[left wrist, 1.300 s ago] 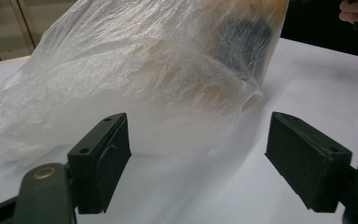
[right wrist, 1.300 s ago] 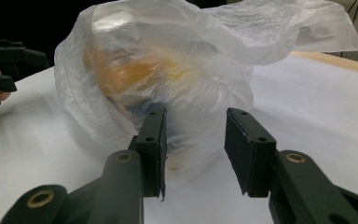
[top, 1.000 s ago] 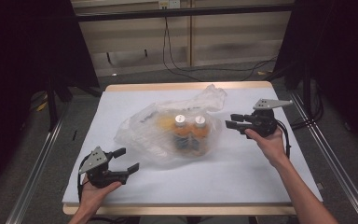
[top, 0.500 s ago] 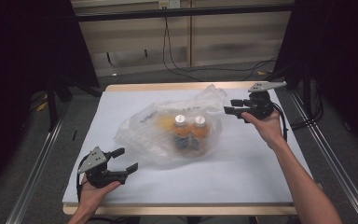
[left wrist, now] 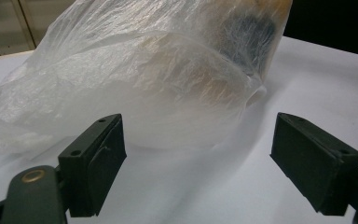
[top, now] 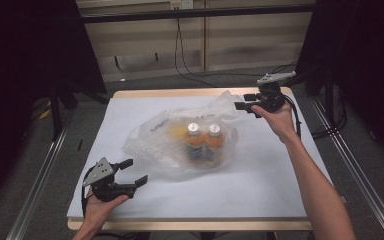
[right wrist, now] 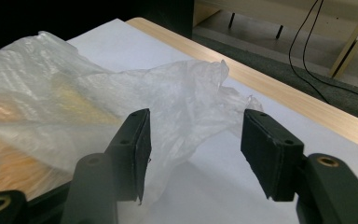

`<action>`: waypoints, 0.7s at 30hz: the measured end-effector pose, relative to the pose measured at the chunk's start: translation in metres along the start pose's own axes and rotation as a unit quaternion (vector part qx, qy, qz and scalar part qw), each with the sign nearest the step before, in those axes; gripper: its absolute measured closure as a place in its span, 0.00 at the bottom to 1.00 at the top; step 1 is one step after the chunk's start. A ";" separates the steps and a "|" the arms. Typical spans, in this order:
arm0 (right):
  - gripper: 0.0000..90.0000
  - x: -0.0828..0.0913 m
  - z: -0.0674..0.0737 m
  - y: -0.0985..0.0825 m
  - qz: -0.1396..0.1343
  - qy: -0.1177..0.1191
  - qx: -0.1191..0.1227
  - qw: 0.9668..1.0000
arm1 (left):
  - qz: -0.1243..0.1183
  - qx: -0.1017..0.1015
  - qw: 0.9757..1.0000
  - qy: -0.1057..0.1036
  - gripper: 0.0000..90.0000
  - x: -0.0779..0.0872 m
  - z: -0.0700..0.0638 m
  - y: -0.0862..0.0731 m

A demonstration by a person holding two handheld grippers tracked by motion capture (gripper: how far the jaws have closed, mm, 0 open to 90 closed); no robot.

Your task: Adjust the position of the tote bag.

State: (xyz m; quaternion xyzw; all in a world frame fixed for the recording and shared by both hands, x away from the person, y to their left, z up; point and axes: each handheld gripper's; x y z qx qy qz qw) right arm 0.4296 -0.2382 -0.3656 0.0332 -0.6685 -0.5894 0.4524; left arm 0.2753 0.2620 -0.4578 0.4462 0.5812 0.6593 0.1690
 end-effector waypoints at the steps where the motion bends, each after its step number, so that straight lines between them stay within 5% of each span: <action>1: 0.46 -0.003 -0.001 0.002 0.002 -0.002 0.001 1.000 | -0.001 0.000 1.000 0.000 0.19 0.000 0.000 0.000; 11: 0.46 -0.030 -0.007 0.011 0.026 0.002 -0.006 1.000 | 0.002 -0.005 1.000 -0.008 0.18 -0.002 -0.001 -0.001; 19: 0.65 -0.042 -0.005 0.006 0.049 0.027 -0.004 0.998 | -0.001 -0.002 1.000 0.000 0.18 0.000 -0.001 0.000; 21: 0.78 -0.045 -0.003 0.005 0.050 0.038 -0.003 0.998 | 0.000 -0.006 1.000 -0.003 0.18 0.001 0.000 0.000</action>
Point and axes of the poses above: each handheld gripper's, and its own axes: x roughly backward along the jaws, y roughly out of its top, z roughly to its left, and after that the axes turned 3 degrees about z, right-handed
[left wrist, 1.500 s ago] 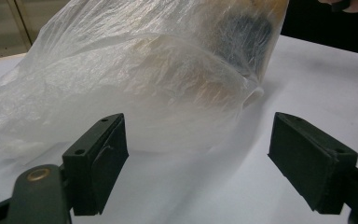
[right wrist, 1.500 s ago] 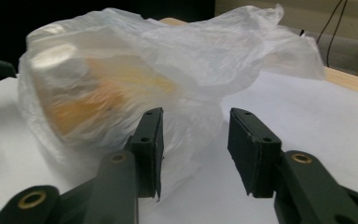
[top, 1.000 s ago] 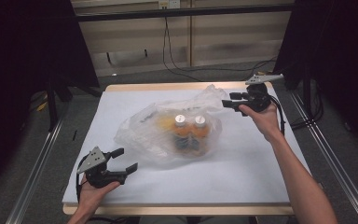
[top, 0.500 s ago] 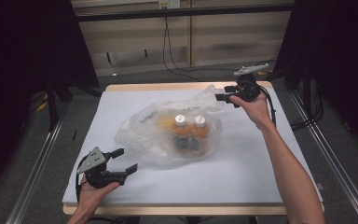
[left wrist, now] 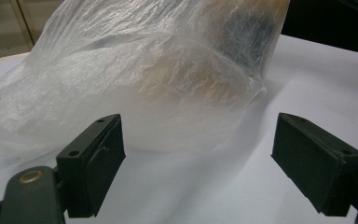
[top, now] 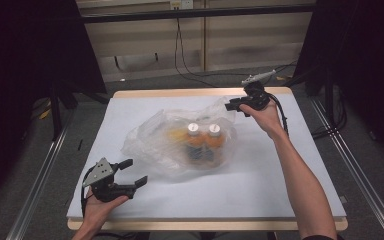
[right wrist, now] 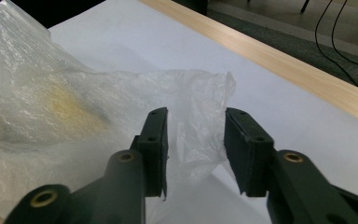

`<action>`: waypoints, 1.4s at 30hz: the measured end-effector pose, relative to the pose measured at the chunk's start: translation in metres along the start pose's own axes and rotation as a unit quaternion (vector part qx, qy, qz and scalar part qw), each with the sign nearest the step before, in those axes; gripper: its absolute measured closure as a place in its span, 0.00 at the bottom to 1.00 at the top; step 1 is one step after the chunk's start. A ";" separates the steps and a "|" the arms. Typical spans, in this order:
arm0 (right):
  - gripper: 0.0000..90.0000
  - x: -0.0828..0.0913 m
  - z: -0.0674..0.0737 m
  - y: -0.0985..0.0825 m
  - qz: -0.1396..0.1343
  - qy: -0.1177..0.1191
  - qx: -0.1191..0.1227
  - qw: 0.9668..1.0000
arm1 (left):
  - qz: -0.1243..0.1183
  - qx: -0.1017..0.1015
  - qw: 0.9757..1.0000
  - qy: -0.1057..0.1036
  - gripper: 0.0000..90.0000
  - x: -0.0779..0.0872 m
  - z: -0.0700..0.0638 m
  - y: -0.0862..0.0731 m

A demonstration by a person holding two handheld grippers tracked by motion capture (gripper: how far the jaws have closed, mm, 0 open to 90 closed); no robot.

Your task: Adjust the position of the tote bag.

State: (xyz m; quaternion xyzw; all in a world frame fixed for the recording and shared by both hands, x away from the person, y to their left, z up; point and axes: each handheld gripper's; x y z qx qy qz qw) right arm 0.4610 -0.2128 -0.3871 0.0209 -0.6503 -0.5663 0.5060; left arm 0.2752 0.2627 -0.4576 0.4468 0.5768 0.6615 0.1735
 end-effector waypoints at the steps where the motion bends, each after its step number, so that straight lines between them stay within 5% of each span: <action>1: 0.78 0.000 0.000 0.000 0.000 0.000 0.000 1.000 | -0.001 0.000 1.000 0.000 0.18 0.000 0.000 0.000; 10: 1.00 -0.008 0.006 -0.005 0.003 0.018 0.008 1.000 | -0.002 0.004 1.000 0.006 0.18 0.002 0.001 0.000; 28: 1.00 0.025 0.016 0.000 -0.080 0.017 0.003 0.997 | 0.006 0.003 1.000 0.014 0.20 0.001 0.002 -0.001; 29: 1.00 0.031 0.020 0.001 -0.098 0.010 0.009 0.995 | 0.002 0.010 1.000 0.008 0.20 0.001 0.001 -0.001; 42: 1.00 0.055 0.039 0.008 -0.136 0.027 0.025 0.990 | -0.016 0.035 0.999 0.017 0.22 0.009 0.009 0.003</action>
Point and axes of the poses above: each handheld gripper's, and its own axes: x roughly backward along the jaws, y roughly out of its top, z roughly to its left, and after that the axes turned 3 degrees about z, right-handed
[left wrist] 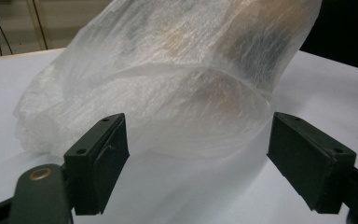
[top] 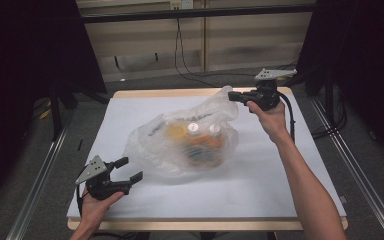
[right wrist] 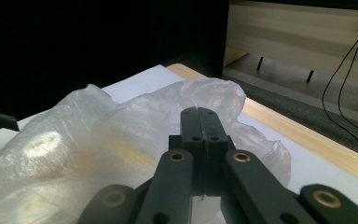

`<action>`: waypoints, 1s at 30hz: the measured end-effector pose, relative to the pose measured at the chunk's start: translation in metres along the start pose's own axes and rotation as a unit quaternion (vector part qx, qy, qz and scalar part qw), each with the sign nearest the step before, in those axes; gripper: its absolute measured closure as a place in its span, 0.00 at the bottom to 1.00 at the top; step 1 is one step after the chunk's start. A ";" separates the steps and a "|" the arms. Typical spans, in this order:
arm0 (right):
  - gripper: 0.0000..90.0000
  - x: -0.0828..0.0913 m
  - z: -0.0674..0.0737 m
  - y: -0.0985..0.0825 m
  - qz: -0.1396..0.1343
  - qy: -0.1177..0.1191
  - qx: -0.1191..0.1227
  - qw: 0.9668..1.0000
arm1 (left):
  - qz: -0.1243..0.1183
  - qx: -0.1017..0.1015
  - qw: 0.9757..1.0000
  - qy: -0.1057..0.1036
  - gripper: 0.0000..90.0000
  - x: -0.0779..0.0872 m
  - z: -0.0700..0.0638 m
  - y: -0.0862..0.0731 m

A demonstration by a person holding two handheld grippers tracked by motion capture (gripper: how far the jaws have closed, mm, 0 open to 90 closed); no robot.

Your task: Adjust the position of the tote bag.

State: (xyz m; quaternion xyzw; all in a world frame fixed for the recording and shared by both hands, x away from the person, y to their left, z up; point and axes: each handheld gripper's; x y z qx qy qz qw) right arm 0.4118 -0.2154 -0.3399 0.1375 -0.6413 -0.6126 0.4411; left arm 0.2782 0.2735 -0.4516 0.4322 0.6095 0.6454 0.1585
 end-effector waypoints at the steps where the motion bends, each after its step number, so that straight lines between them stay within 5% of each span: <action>1: 1.00 0.003 0.003 0.003 -0.004 -0.003 0.006 1.000 | -0.002 0.000 1.000 -0.001 0.22 0.000 0.001 0.001; 11: 1.00 0.016 0.010 0.019 -0.036 0.007 0.008 0.999 | -0.008 0.023 1.000 0.017 0.30 0.007 0.012 0.016; 27: 1.00 0.046 0.028 0.017 -0.069 0.011 0.019 0.997 | -0.018 0.005 1.000 0.007 0.41 -0.007 0.024 0.044; 30: 1.00 0.056 0.030 0.015 -0.074 0.009 0.022 0.997 | -0.017 0.001 1.000 0.002 0.50 -0.010 0.030 0.047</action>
Point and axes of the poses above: each handheld gripper's, and its own axes: x roughly backward along the jaws, y roughly out of its top, z roughly to its left, and after that the axes turned 3 degrees about z, right-handed
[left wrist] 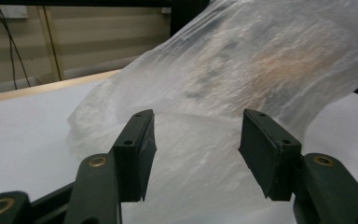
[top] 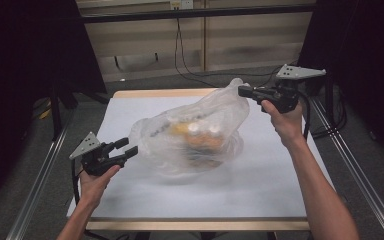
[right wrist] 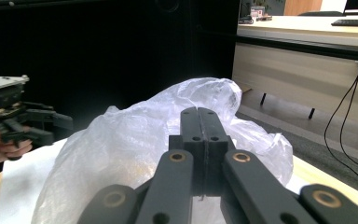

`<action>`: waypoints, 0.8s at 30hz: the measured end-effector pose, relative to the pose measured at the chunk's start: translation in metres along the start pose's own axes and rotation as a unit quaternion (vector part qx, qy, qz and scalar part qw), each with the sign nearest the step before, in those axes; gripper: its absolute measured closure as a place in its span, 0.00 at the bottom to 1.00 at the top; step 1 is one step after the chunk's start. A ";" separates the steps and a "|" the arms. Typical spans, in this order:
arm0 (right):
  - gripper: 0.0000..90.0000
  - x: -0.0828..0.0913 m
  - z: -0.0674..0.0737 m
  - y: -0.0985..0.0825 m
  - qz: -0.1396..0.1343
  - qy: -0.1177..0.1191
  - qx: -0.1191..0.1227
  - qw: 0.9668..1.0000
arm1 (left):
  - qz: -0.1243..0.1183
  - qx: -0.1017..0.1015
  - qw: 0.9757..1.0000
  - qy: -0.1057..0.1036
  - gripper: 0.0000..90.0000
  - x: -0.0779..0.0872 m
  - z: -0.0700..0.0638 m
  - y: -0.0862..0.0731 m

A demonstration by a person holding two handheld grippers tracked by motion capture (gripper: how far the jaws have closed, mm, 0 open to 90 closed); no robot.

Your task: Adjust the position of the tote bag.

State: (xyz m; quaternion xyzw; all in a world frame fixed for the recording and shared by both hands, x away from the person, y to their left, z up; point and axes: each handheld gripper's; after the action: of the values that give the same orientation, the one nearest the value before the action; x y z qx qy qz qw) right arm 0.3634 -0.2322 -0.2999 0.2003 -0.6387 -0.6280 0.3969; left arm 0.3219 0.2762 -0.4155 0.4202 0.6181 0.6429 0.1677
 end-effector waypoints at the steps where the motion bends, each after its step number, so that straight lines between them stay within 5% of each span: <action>1: 1.00 0.000 0.000 0.000 0.000 0.000 0.000 1.000 | 0.003 0.000 1.000 0.004 0.50 0.000 0.001 0.001; 11: 1.00 0.036 0.012 -0.004 -0.017 -0.005 0.011 1.000 | -0.008 0.008 1.000 0.020 0.44 -0.006 0.009 0.011; 19: 1.00 0.047 0.015 -0.009 -0.021 -0.005 0.012 1.000 | -0.007 -0.001 1.000 0.001 0.39 -0.019 0.018 0.025; 24: 1.00 0.058 0.020 -0.015 -0.024 -0.009 0.016 1.000 | -0.006 0.014 1.000 -0.002 0.28 -0.031 0.029 0.028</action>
State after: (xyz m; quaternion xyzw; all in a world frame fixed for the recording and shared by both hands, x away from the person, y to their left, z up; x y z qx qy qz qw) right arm 0.3097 -0.2650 -0.2972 0.2164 -0.6469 -0.6289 0.3731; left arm 0.3699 0.2674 -0.4029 0.4196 0.6293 0.6326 0.1669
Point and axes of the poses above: each handheld gripper's, and its own axes: x roughly backward along the jaws, y roughly out of its top, z roughly to its left, and after that the axes turned 3 degrees about z, right-handed
